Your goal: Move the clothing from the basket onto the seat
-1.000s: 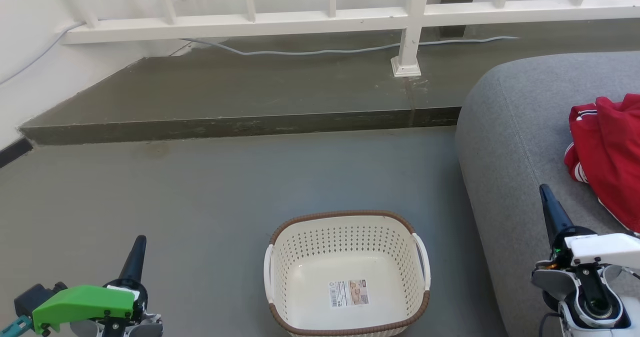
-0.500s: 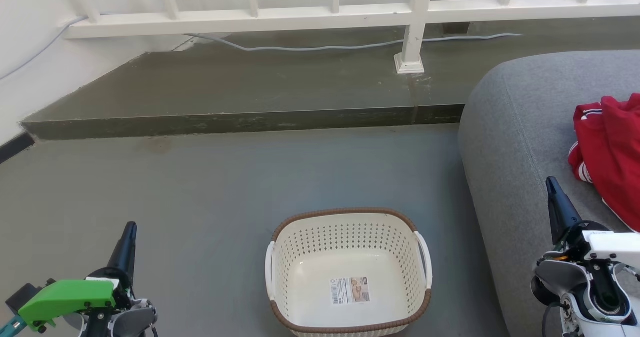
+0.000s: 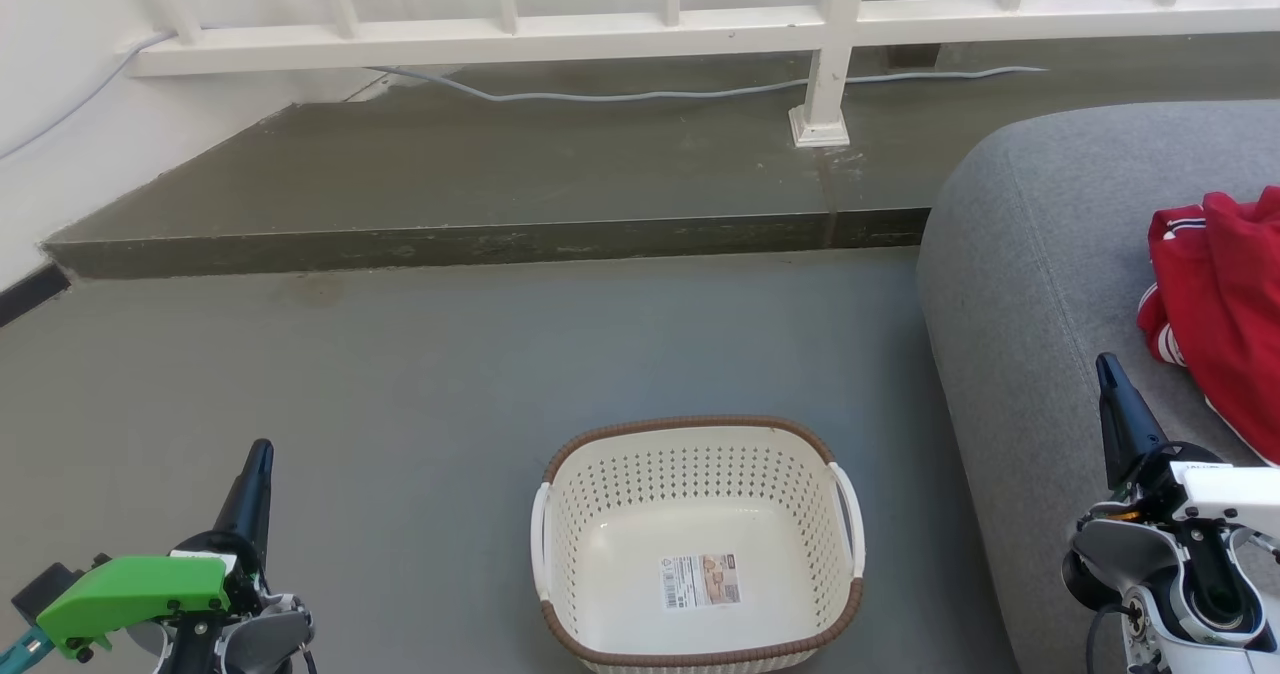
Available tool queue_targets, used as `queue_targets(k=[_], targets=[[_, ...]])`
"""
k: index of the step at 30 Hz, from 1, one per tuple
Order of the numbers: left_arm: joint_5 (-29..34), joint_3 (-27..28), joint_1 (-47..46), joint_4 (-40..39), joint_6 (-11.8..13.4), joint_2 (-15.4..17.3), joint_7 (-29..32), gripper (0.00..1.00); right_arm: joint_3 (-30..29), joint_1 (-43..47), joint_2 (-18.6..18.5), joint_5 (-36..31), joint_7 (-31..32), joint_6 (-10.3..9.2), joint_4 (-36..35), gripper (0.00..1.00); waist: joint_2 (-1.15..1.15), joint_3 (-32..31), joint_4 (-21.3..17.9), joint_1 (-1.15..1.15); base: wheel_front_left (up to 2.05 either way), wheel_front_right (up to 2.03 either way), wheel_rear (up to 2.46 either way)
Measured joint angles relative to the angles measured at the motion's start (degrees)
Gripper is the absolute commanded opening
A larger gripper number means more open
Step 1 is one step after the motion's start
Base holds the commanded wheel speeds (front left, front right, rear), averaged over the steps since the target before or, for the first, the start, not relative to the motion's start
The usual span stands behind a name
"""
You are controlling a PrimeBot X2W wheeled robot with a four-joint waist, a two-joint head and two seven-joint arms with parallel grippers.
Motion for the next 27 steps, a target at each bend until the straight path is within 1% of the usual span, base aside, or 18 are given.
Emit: queue_targets(k=[27], targets=[[0.00, 0.05, -0.04, 0.14, -0.42, -0.02, 0.00, 0.00, 0.00, -0.01, 0.01, 0.09, 0.00, 0.00, -0.01, 0.00, 0.00, -0.01, 0.01, 0.00, 0.00, 0.00, 0.00]])
